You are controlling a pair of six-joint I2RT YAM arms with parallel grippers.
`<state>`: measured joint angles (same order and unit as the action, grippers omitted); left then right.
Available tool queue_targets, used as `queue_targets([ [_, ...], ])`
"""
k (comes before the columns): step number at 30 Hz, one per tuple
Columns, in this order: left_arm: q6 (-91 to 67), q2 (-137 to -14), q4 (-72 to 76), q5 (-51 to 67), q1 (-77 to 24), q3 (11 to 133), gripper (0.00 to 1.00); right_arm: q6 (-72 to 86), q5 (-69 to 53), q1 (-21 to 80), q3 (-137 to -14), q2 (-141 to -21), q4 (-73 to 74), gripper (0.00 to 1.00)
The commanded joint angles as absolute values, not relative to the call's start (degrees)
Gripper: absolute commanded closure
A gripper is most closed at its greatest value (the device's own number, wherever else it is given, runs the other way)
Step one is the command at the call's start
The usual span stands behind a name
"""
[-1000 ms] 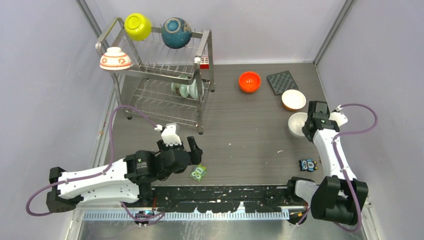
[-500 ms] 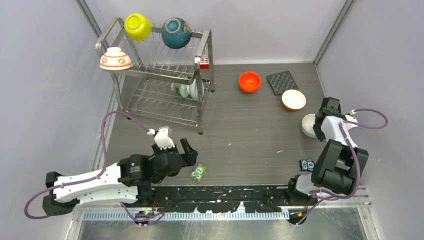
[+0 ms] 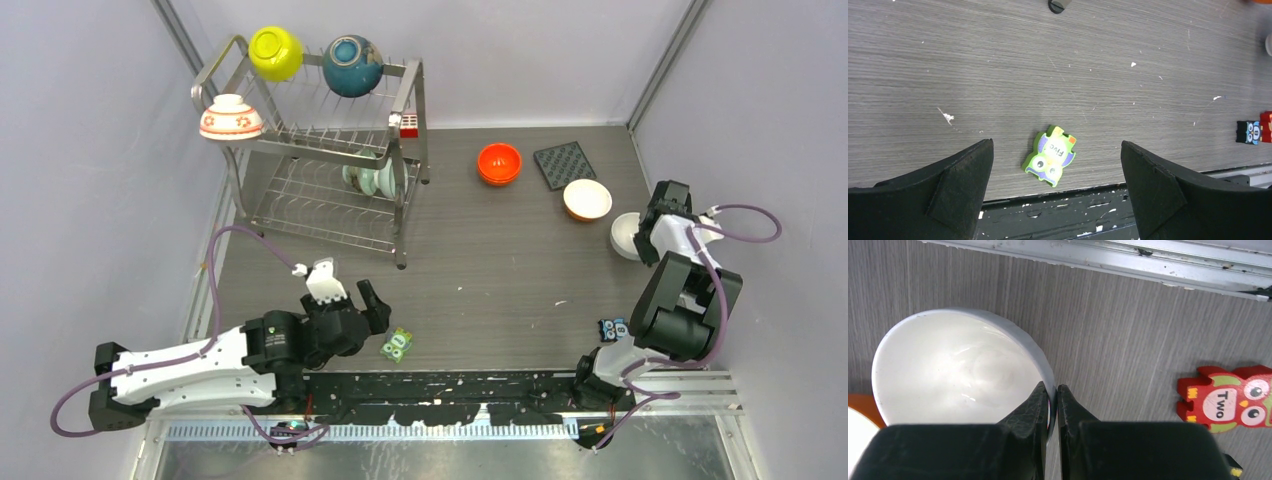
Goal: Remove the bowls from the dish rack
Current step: Place the bowl at the center of the board.
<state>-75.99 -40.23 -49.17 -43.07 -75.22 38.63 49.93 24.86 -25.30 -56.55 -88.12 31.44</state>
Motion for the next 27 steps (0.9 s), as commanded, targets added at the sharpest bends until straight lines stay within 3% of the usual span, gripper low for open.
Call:
queue_targets([
  [1,-79.62,-40.5,-50.37,-45.12,-74.91,38.23,0.0,49.96,25.28,-25.75,-59.72,-89.32,28.15,0.99],
  [9,-80.35,-40.08,-50.71,-44.93,-74.96,38.08,0.0,48.61,25.77,-25.84,-59.73,-90.85,27.71,0.95],
  [16,-80.95,-40.07,-50.64,-44.3,-74.9,37.62,0.0,47.84,25.26,-25.83,-59.43,-90.86,28.25,0.64],
  [24,-80.98,-40.5,-49.94,-43.81,-74.88,37.19,0.0,47.55,26.44,-25.84,-59.79,-89.45,30.71,0.39],
  [27,-80.39,-40.52,-49.52,-43.49,-74.96,37.05,0.0,47.12,25.5,-25.83,-60.35,-88.11,32.25,0.13],
])
